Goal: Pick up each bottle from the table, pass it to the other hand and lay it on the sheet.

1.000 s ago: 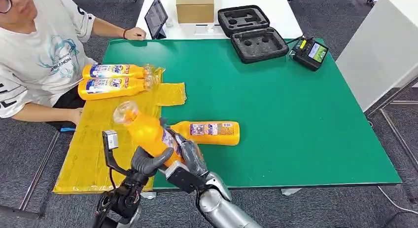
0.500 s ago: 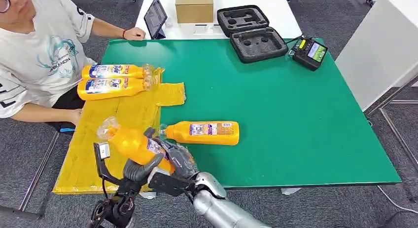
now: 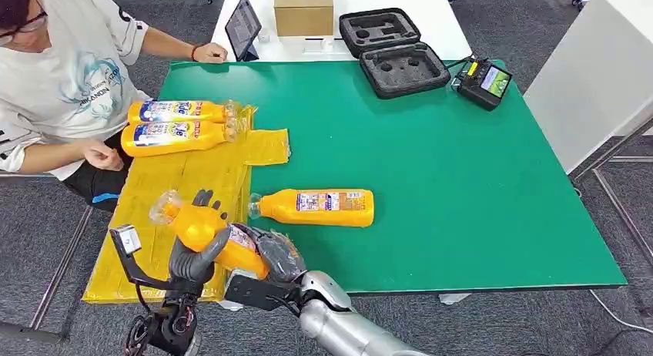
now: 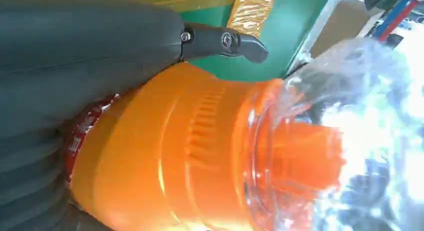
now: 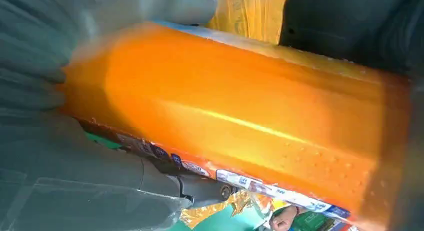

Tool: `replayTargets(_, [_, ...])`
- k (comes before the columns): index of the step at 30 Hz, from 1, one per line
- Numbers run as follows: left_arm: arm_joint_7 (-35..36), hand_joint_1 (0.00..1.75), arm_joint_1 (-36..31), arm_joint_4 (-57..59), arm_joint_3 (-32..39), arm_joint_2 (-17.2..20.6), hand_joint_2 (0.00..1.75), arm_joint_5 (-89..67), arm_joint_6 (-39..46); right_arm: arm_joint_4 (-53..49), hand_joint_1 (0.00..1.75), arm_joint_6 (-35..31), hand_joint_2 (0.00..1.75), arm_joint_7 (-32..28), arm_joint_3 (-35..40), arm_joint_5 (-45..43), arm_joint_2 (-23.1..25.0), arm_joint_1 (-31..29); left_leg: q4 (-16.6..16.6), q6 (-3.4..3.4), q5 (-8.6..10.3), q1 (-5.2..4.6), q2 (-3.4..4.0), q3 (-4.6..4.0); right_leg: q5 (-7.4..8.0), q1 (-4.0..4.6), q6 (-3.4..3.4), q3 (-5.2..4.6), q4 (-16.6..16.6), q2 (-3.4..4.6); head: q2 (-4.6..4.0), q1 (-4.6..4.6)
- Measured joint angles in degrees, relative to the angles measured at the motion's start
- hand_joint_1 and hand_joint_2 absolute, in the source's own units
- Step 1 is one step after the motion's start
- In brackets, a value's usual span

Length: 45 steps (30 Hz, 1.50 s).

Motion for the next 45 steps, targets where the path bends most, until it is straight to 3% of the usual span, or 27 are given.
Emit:
replayTargets(10, [0.0, 0.00, 0.3, -1.1, 0.3, 0.0, 1.75, 0.0, 0.2, 0.5, 1.75, 0.0, 1.75, 0.0, 0.0, 0.0, 0.5, -0.1, 0.0, 0.00, 0.00, 0.00, 0.00, 0.00, 0.00, 0.00, 0.00, 0.00, 0.0, 0.00, 0.00, -0.02])
replayTargets(11, [0.0, 0.93, 0.4, -1.2, 0.3, 0.0, 1.75, 0.0, 0.2, 0.5, 1.75, 0.0, 1.75, 0.0, 0.0, 0.0, 0.5, -0.1, 0.0, 0.00, 0.00, 0.00, 0.00, 0.00, 0.00, 0.00, 0.00, 0.00, 0.0, 0.00, 0.00, 0.00])
replayTargets(12, [0.0, 1.75, 0.4, -1.2, 0.3, 0.0, 1.75, 0.0, 0.2, 0.5, 1.75, 0.0, 1.75, 0.0, 0.0, 0.0, 0.6, -0.1, 0.0, 0.00, 0.00, 0.00, 0.00, 0.00, 0.00, 0.00, 0.00, 0.00, 0.0, 0.00, 0.00, 0.00])
replayTargets(28, [-1.0, 1.75, -2.5, -0.5, -4.6, 0.4, 1.75, -8.8, -1.1, -1.4, 1.75, -2.1, 1.75, 1.9, 2.4, -5.2, 0.1, -1.3, 0.0, 0.00, 0.01, 0.00, 0.00, 0.01, 0.01, 0.00, 0.00, 0.00, 0.0, 0.04, 0.00, 0.00])
replayTargets(39, [-2.6, 1.75, -2.6, -0.9, -5.8, 1.3, 1.75, -10.1, -0.2, -1.4, 1.71, -5.9, 1.75, 2.6, 4.3, -3.3, 0.0, -1.5, 0.0, 0.00, 0.00, 0.00, 0.00, 0.00, 0.01, 0.00, 0.00, 0.00, 0.0, 0.04, 0.00, 0.00])
replayTargets(40, [-2.7, 1.75, -2.6, -1.0, -5.8, 1.3, 1.75, -10.1, 0.0, -1.4, 0.00, -6.0, 1.75, 2.9, 4.3, -2.8, 0.0, -1.6, 0.0, 0.00, 0.01, 0.00, 0.00, 0.00, 0.01, 0.00, 0.00, 0.00, 0.0, 0.04, 0.00, 0.00])
replayTargets(41, [-2.9, 1.75, -2.6, -1.1, -5.8, 1.3, 1.75, -10.1, 0.2, -1.4, 0.00, -6.2, 1.75, 3.0, 4.3, -2.6, 0.0, -1.7, 0.0, 0.00, 0.01, 0.00, 0.00, 0.00, 0.01, 0.00, 0.00, 0.01, 0.0, 0.04, 0.00, -0.02])
replayTargets(42, [-3.2, 1.75, -2.6, -1.1, -5.8, 1.3, 1.75, -10.1, 0.4, -1.4, 0.00, -6.4, 0.00, 3.1, 4.5, -2.1, 0.0, -1.9, 0.0, 0.00, 0.01, 0.00, 0.00, 0.00, 0.01, 0.00, 0.00, 0.01, 0.0, 0.04, 0.00, -0.02])
replayTargets(45, [-3.7, 1.75, -2.6, -2.1, -5.7, 1.5, 1.75, -10.2, 1.0, -1.4, 0.00, -6.8, 0.00, 4.0, 5.0, 0.1, 0.0, -2.4, 0.0, -0.01, 0.01, 0.00, 0.00, 0.00, 0.01, 0.00, 0.00, 0.00, 0.0, 0.04, 0.00, -0.02])
